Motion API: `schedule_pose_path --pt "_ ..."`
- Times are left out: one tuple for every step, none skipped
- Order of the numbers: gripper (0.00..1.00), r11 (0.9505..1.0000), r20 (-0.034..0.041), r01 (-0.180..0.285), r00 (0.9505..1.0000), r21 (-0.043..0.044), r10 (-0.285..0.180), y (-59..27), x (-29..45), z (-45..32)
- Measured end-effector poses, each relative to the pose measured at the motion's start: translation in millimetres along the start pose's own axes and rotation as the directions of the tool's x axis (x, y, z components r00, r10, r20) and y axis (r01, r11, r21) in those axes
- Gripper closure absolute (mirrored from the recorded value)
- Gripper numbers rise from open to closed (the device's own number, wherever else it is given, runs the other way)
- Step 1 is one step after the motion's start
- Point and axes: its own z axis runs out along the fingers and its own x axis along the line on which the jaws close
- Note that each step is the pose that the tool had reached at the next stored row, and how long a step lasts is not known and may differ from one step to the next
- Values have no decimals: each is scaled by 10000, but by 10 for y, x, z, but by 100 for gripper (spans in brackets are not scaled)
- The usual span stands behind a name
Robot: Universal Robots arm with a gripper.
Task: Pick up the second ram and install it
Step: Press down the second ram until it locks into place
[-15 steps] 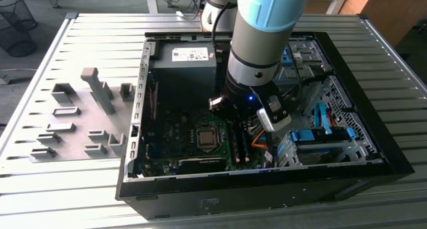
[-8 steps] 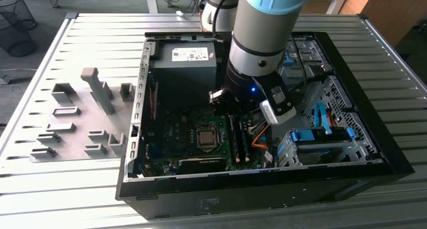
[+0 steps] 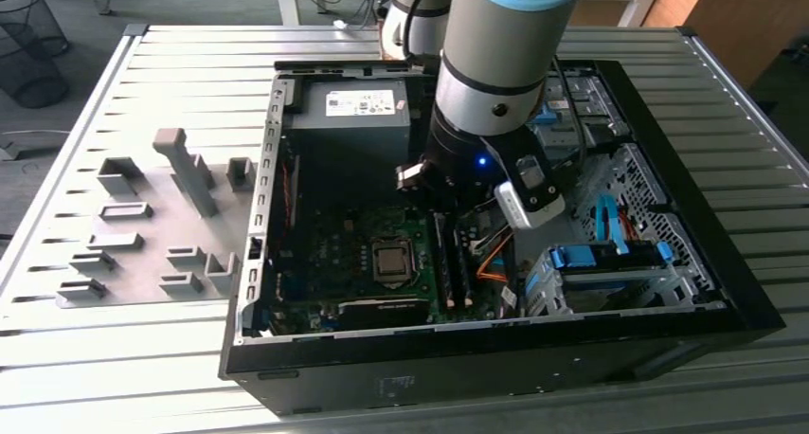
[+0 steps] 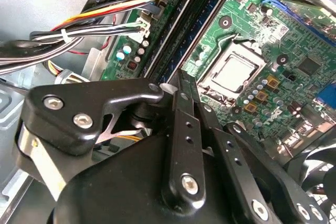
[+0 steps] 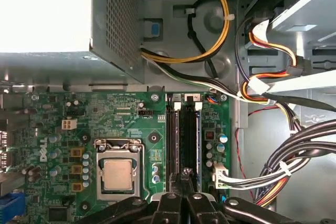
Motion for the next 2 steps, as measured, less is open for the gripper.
schedule_pose_path --pt "89 10000 0 0 10000 0 0 0 0 0" --pt "89 10000 0 0 10000 0 0 0 0 -1"
